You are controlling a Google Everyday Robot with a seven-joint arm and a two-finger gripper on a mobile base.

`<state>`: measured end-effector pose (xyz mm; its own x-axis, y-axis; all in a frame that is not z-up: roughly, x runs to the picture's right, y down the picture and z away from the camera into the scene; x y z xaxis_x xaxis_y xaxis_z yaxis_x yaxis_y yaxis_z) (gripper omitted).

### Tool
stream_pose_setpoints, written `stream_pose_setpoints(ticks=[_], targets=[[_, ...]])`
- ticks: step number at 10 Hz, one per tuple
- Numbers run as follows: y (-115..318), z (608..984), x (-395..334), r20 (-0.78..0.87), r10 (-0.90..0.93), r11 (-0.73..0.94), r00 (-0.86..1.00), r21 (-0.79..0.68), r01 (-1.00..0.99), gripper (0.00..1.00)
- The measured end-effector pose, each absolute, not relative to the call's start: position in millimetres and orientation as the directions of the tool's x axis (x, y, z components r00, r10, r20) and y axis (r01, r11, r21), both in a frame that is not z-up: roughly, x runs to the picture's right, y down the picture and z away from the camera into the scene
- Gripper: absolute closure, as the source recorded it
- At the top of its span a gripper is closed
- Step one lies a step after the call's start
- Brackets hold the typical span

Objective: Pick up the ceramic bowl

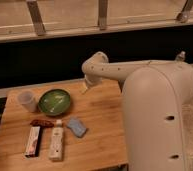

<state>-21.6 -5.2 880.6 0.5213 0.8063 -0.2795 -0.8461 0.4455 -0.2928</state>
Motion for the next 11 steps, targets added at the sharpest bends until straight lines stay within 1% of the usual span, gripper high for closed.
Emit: stream_pose_setpoints(ticks=[1,3,5,6,9,11], targets=[[-1.7,882.4,-20.8,-0.29,0.8,0.444,0.525,-0.302,-0.844,0.2],[14.2,897.8,-32.6,-0.309,0.775,0.45,0.552,-0.343,-0.824,0.2],[35.5,923.2,-73.6,-0.309,0.727,0.48,0.613,-0.408,-0.776,0.2],[39.8,929.1,-96.4,-0.302,0.705,0.494,0.641,-0.44,-0.75,0.2],[38.3,929.3,-141.6,-0.266,0.656,0.533,0.707,-0.499,-0.683,0.2],[27.0,917.7,-144.1,-0.253,0.647,0.556,0.719,-0.489,-0.672,0.2]])
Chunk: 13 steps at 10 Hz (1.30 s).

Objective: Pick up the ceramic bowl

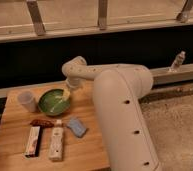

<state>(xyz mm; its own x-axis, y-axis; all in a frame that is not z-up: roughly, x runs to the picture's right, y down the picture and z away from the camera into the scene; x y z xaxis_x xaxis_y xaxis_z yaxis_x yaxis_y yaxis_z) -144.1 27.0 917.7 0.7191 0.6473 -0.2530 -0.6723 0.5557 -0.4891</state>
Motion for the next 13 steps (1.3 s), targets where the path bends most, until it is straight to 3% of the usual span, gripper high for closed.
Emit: stream_pose_setpoints(ticks=[3,8,9,13], targets=[[25.8,911.0,-141.0,-0.257,0.64,0.554,0.724,-0.498,-0.667,0.2],[53.9,936.3,-151.9,-0.275,0.617,0.524,0.737,-0.556,-0.646,0.23],[59.9,941.5,-152.6,-0.281,0.61,0.522,0.741,-0.561,-0.643,0.3],[72.3,946.2,-163.0,-0.283,0.578,0.543,0.765,-0.567,-0.62,0.72]])
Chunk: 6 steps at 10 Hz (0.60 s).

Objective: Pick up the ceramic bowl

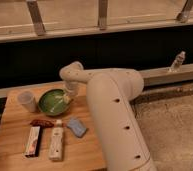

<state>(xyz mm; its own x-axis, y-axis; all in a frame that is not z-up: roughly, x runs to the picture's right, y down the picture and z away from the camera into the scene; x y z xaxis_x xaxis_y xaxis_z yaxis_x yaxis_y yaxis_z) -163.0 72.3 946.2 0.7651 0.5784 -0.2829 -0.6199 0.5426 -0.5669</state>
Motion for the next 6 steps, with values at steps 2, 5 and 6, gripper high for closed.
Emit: stream_pose_setpoints(ticks=[2,5,6], targets=[[72.0,942.5,-161.0,-0.284,0.576,0.547,0.767,-0.564,-0.619,0.92],[63.1,935.5,-151.3,-0.27,0.605,0.528,0.749,-0.568,-0.631,1.0],[61.5,934.2,-147.3,-0.269,0.617,0.516,0.74,-0.572,-0.638,1.0]])
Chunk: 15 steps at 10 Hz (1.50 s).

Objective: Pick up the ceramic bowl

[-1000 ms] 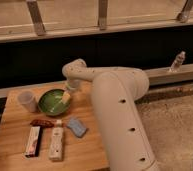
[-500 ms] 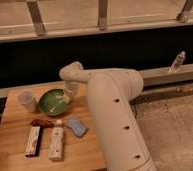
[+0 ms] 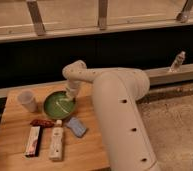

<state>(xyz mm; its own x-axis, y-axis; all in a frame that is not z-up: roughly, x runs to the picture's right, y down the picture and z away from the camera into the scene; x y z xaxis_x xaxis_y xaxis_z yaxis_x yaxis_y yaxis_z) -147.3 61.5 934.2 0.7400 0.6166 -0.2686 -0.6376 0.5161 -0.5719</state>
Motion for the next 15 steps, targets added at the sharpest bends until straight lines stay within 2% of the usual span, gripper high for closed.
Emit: stream_pose_setpoints(ticks=[6,15], targets=[[29.3,924.9,-99.3,-0.243,0.747,0.401,0.619,-0.577,-0.711,1.0],[-70.2,881.1,-66.0,-0.054,0.886,0.339,0.461,-0.605,-0.721,1.0]])
